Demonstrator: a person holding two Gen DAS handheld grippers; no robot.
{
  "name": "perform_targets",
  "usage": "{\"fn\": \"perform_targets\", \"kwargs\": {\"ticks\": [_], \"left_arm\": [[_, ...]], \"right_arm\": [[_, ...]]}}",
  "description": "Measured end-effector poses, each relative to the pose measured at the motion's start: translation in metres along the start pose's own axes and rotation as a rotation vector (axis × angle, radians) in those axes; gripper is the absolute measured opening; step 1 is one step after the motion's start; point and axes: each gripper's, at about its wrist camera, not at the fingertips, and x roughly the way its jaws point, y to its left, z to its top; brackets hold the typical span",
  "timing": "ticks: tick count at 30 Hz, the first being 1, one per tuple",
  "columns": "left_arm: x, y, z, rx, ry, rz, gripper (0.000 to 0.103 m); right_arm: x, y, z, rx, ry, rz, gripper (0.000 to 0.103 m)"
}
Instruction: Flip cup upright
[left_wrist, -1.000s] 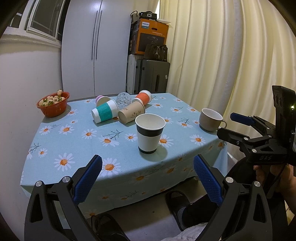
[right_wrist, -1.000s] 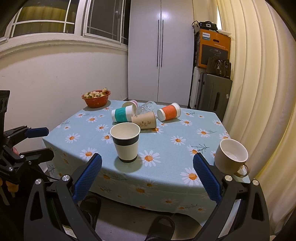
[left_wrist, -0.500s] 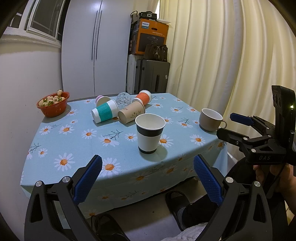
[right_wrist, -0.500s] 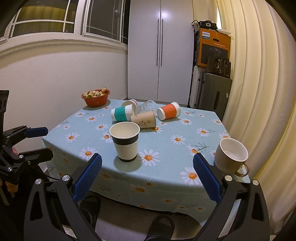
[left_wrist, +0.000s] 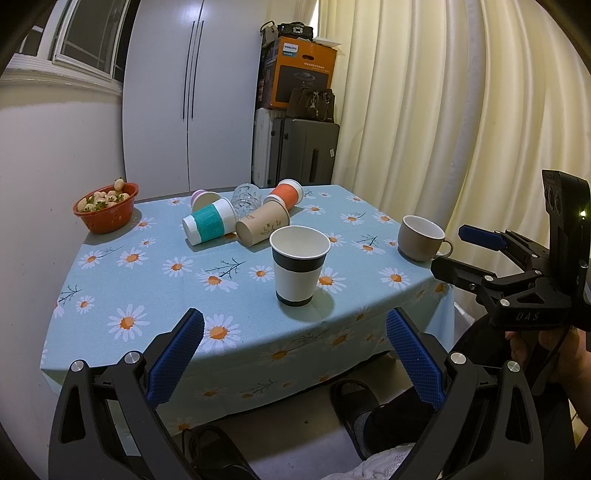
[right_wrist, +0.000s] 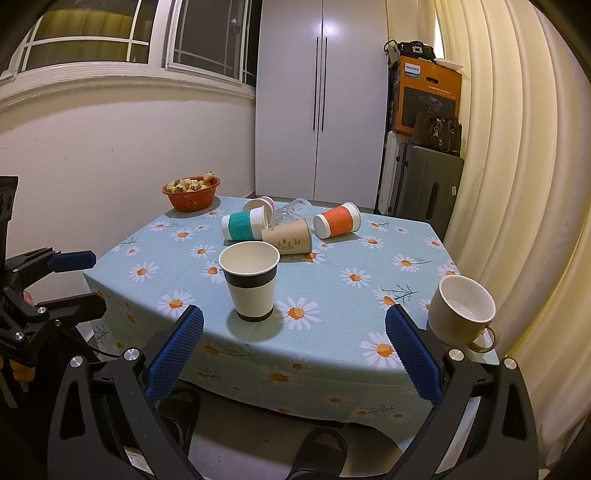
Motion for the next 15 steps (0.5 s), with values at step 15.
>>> {"fn": "perform_targets", "kwargs": {"ticks": [15], "left_arm": [[0.0011,-0.0006,-0.0005,0.0,0.0,-0.012,0.096]], "right_arm": [[0.0004,-0.0008,-0.0014,-0.006,0.004,0.0,0.098]]}}
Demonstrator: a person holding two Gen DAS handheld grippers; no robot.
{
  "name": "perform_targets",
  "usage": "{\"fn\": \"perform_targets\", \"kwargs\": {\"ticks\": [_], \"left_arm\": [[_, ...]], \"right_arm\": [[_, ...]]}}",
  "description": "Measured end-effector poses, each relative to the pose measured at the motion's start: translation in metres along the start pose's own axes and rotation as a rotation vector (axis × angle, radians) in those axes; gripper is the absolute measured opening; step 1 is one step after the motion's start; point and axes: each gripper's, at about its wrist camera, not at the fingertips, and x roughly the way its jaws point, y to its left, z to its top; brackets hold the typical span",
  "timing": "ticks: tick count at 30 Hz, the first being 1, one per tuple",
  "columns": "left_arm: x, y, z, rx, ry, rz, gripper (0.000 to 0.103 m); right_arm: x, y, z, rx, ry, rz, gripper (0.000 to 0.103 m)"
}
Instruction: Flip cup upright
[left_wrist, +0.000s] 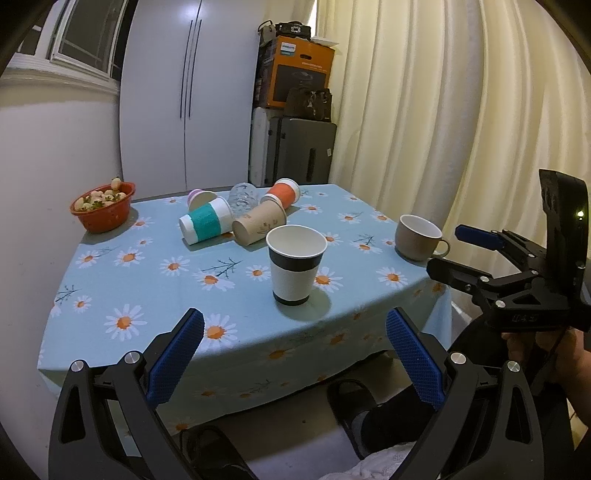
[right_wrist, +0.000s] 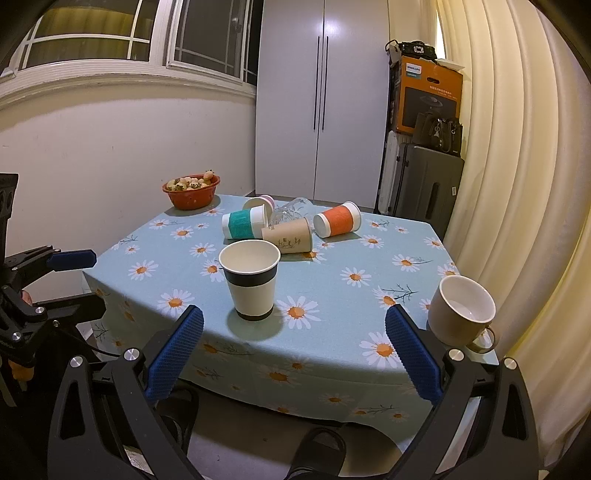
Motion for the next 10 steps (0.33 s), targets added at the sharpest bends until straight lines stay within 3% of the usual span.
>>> {"fn": "perform_targets", "kwargs": {"ticks": [10], "left_arm": [[0.0005,-0.0005,0.0006,0.002,-0.001,0.006,0.096]], "right_arm": [[0.0007,-0.0034,-0.0011,-0.007,0.0,0.001,0.098]]}}
